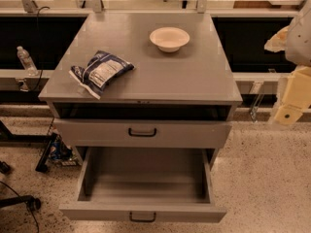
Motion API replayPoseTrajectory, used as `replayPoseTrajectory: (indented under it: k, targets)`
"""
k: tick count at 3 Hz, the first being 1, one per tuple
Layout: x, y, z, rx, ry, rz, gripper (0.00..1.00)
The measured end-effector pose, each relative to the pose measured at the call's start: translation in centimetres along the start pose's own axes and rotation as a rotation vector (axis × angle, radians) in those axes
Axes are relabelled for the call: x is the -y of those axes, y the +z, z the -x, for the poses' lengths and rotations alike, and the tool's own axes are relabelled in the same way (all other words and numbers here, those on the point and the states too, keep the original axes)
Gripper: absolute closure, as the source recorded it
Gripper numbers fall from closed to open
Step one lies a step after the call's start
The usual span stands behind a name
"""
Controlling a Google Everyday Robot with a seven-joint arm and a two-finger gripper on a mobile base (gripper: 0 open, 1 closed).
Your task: Place blue chip bag into middle drawer
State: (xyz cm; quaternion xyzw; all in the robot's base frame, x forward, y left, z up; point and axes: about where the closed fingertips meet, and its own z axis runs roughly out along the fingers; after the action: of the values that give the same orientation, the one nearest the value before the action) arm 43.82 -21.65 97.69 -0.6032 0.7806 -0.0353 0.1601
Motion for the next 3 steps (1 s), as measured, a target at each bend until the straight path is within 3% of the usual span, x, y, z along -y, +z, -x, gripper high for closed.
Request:
replayPoseTrajectory:
  k: [1, 3]
  targets:
    - [0.0, 0.0, 0.0, 0.000, 0.000, 0.000, 0.00]
    - [0.5, 0.1, 6.2, 0.098, -0.186, 0.039, 0.00]
